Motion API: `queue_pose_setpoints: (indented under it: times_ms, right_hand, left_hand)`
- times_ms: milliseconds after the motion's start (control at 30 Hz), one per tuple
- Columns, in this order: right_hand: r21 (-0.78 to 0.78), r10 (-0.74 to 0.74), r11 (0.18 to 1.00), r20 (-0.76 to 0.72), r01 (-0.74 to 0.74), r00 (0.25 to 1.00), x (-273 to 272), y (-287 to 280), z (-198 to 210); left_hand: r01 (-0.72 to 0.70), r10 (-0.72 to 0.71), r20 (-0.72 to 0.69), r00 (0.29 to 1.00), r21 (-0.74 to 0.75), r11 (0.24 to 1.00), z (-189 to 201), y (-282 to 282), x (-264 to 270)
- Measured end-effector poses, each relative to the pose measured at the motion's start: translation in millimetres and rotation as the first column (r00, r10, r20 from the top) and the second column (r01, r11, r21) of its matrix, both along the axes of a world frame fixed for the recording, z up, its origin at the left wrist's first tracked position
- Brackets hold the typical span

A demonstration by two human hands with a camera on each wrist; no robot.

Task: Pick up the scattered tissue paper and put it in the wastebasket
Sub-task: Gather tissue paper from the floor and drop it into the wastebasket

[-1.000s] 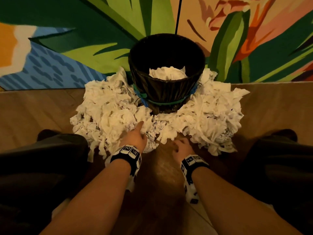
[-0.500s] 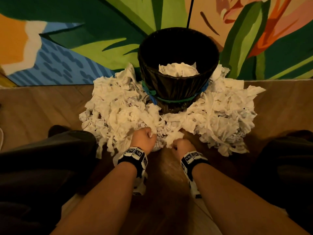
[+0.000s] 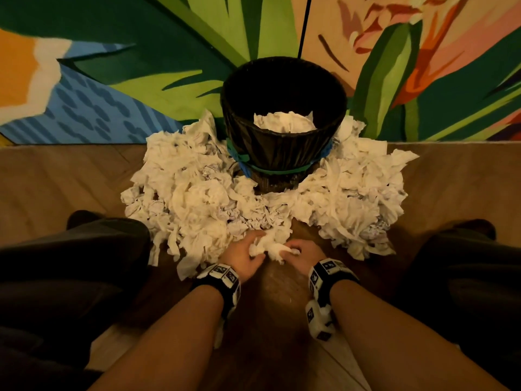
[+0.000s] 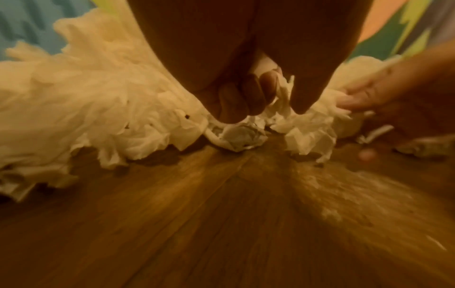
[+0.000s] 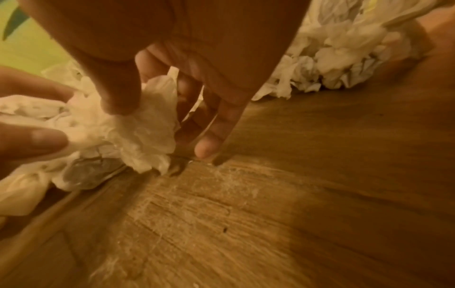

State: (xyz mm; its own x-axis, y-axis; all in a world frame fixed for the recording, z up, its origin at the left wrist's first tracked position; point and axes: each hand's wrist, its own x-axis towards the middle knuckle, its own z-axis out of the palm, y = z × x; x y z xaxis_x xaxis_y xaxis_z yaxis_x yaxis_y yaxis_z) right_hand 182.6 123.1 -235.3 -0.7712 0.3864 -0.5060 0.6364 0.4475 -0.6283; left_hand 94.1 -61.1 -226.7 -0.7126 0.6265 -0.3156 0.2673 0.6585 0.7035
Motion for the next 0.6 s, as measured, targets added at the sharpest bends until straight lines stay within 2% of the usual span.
queue_pose_setpoints:
  times_ms: [100, 200, 300, 433, 500, 600]
  right_hand:
    - [-0.065, 0.075, 0.995, -0.056, -0.079, 0.996, -2.6, -5.3, 2.5]
    - [-0.124, 0.048, 0.991, -0.092, -0.059, 0.995, -7.1, -9.2, 3.4]
    - [-0.037, 0.011, 0.999, -0.035, -0.012, 0.999, -9.5, -7.4, 2.0]
    - [0.086, -0.212, 0.975, 0.050, 0.207, 0.976, -2.9, 5.3, -1.8]
    - [0.145, -0.199, 0.972, 0.096, 0.184, 0.975, -0.6, 7.7, -3.0]
    - [0.158, -0.239, 0.961, 0.047, 0.229, 0.970, 7.1, 6.2, -9.1]
  left_hand:
    - [0.134, -0.135, -0.048, 0.990, -0.029, 0.991, -4.2, 8.2, 3.6]
    - [0.123, -0.132, -0.069, 0.989, -0.115, 0.986, -6.8, 12.7, 3.1]
    - [0.038, -0.057, -0.106, 0.993, -0.176, 0.984, -7.7, 11.9, -0.3]
    - [-0.023, -0.028, -0.177, 0.984, -0.279, 0.960, -12.1, 5.0, -1.5]
    - [-0.019, -0.029, -0.178, 0.984, -0.264, 0.964, -16.0, 4.1, -0.2]
    - [0.052, -0.084, -0.146, 0.986, -0.210, 0.976, -19.2, 9.6, 4.7]
